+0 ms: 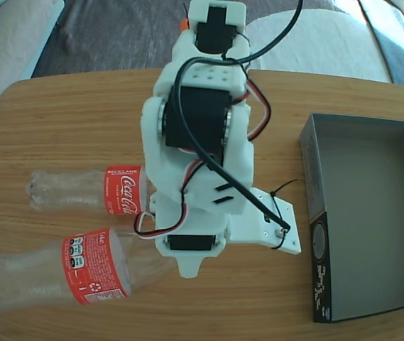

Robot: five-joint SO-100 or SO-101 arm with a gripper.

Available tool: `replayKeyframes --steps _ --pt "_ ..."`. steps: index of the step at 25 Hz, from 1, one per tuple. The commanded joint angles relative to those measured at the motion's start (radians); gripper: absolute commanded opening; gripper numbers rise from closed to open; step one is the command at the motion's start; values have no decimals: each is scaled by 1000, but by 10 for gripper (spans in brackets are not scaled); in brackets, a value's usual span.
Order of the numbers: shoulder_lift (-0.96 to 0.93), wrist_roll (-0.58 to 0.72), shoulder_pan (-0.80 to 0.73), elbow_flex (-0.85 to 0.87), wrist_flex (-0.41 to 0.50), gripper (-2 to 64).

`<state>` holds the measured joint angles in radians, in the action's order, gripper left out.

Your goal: Grasp the bottles and put them in the box.

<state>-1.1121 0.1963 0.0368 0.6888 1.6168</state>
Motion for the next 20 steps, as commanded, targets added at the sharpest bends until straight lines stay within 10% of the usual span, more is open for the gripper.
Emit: replayKeyframes --steps 1,20 --pt "-37 41 -29 -95 57 26" --pt "-321 117 -601 38 95 24"
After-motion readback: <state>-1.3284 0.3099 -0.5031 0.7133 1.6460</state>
